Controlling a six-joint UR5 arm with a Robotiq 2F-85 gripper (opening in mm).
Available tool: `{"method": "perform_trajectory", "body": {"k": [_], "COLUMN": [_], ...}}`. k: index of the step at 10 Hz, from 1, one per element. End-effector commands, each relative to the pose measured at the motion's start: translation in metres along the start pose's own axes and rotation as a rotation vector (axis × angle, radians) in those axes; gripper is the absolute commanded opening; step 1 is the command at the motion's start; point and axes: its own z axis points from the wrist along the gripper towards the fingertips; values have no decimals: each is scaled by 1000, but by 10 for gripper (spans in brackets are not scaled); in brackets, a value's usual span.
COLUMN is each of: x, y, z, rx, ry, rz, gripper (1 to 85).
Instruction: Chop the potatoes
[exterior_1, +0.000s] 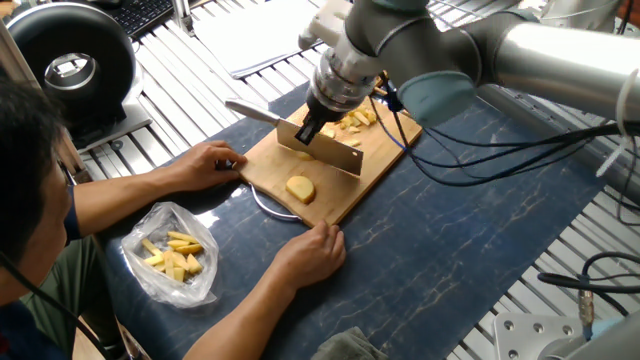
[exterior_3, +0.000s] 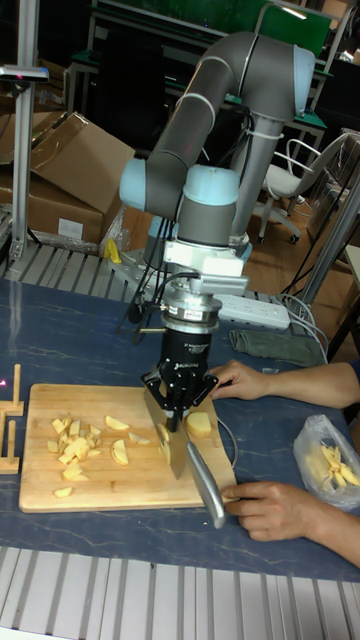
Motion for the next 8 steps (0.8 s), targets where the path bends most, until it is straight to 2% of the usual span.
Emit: {"method": "perform_trajectory", "body": {"k": [1,2,4,5,6,8], "x": [7,-4,-16,-21,-25,-29], "y": [-33,-35,-26,-20,-11,-2], "z": [-39,-45,-43,-42,-39,-33], "rx": [37,34,-3,4,-10,-12], "ry": [54,76,92,95,85,80], "rz": [-109,-97,-45,-27,-8,9], "gripper": [10,10,10,10,10,10]}}
